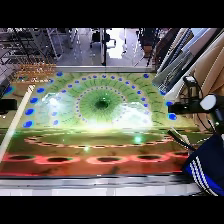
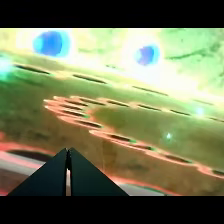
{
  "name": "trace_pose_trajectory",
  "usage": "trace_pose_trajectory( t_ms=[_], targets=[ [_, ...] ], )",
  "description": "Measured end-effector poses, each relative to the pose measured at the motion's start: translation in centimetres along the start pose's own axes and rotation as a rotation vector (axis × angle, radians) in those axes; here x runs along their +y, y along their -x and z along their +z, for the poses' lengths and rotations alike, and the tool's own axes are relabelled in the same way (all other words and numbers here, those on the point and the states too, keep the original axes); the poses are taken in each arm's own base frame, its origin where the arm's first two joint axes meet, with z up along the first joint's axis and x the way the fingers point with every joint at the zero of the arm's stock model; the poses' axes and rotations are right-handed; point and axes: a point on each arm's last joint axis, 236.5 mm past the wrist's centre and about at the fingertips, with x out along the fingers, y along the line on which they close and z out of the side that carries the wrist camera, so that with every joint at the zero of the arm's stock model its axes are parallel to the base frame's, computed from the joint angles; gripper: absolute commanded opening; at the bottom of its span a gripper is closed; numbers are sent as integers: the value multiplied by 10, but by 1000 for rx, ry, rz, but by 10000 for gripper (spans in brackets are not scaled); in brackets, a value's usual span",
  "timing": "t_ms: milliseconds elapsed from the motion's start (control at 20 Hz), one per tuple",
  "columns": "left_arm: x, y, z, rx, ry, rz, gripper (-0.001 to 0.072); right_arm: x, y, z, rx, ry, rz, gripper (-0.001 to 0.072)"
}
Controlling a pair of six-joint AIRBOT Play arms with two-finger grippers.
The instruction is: Fold the clothes and pants, and hang the long-sleeved shirts on hangers.
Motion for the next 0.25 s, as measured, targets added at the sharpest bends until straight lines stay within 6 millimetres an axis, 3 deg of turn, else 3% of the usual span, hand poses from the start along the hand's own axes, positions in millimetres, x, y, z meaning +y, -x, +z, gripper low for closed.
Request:
trace_pose_trajectory(
  t_ms=[250],
  targets=[
    [6, 4, 5, -30, 14, 21, 10, 5, 5, 66, -270, 120, -92, 14]
  ],
)
